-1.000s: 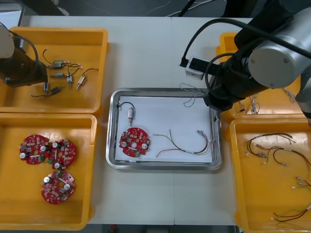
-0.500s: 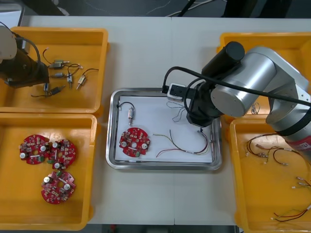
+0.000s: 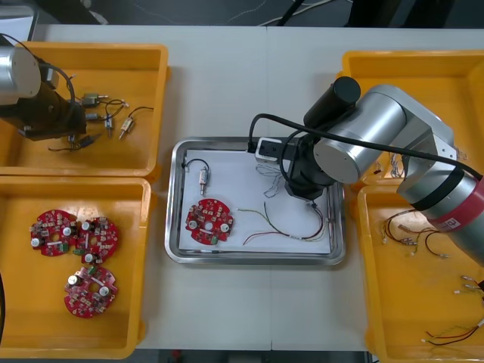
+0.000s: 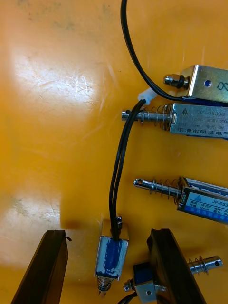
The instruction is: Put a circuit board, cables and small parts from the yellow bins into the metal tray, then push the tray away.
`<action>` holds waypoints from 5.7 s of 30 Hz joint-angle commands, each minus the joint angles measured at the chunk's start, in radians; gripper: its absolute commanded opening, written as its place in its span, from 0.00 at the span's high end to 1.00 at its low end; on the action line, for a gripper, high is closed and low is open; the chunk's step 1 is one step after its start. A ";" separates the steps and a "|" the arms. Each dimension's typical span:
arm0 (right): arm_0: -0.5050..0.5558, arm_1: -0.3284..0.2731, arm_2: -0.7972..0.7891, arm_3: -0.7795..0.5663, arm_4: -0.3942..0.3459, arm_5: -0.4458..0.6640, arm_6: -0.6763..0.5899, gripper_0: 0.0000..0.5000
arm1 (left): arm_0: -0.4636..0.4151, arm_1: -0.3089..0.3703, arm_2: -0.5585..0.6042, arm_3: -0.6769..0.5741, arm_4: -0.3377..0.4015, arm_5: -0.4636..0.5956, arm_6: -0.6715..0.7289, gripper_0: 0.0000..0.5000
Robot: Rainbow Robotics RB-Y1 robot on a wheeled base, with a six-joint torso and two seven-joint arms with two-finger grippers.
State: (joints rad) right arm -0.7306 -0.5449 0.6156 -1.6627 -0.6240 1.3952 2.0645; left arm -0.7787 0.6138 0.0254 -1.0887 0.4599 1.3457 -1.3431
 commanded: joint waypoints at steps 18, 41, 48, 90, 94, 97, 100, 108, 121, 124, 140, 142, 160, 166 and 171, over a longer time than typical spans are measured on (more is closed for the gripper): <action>-0.096 0.028 0.009 0.020 -0.040 0.016 0.072 0.00 | -0.024 -0.011 -0.022 -0.007 -0.021 -0.007 -0.146 0.21; -0.104 0.052 -0.280 -0.124 -0.114 0.346 0.115 0.00 | -0.001 -0.011 -0.022 -0.007 -0.026 -0.020 -0.145 1.00; -0.107 0.075 -0.409 -0.137 -0.141 0.455 0.120 0.00 | -0.001 -0.005 0.022 -0.076 -0.024 0.075 -0.142 1.00; 0.074 -0.122 -0.702 -0.397 -0.229 0.525 -0.857 0.00 | 0.004 -0.063 -0.205 -0.839 0.148 0.574 0.544 1.00; 0.112 -0.162 -0.732 -0.408 -0.273 0.525 -0.948 0.00 | 0.006 -0.098 -0.294 -0.844 0.108 0.547 0.596 1.00; 0.149 -0.187 -0.767 -0.417 -0.309 0.525 -1.000 0.00 | 0.006 -0.115 -0.343 -0.844 0.091 0.521 0.602 1.00; 0.195 -0.216 -0.792 -0.442 -0.318 0.525 -1.041 0.00 | 0.007 -0.131 -0.406 -0.838 0.071 0.486 0.613 1.00; 0.301 -0.254 -0.823 -0.502 -0.276 0.525 -1.070 0.00 | 0.009 -0.152 -0.521 -0.816 0.049 0.394 0.630 1.00; 0.435 -0.254 -0.879 -0.514 -0.203 0.525 -1.051 0.00 | 0.007 -0.207 -0.637 -0.666 -0.017 0.187 0.628 1.00; 0.451 -0.254 -0.887 -0.514 -0.200 0.525 -1.051 0.00 | 0.007 -0.220 -0.644 -0.637 -0.024 0.161 0.622 1.00; 0.490 -0.254 -0.896 -0.514 -0.186 0.525 -1.049 0.00 | 0.007 -0.227 -0.700 -0.623 -0.004 0.159 0.645 1.00; 0.490 -0.254 -0.898 -0.514 -0.187 0.525 -1.051 0.00 | 0.007 -0.227 -0.705 -0.623 0.000 0.158 0.650 1.00; 0.502 -0.253 -0.896 -0.514 -0.192 0.525 -1.049 0.00 | 0.007 -0.229 -0.713 -0.579 -0.027 0.138 0.668 1.00; 0.504 -0.247 -0.896 -0.520 -0.198 0.525 -1.051 0.00 | 0.007 -0.227 -0.713 -0.579 -0.038 0.136 0.674 1.00; 0.507 -0.237 -0.896 -0.532 -0.187 0.525 -1.049 0.00 | 0.007 -0.229 -0.713 -0.579 -0.040 0.133 0.679 1.00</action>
State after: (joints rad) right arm -0.2411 -0.7635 -0.2493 -2.1553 -0.8186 1.9169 1.0178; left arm -0.7727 0.4112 -0.6700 -1.6582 0.4329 1.4934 -0.7538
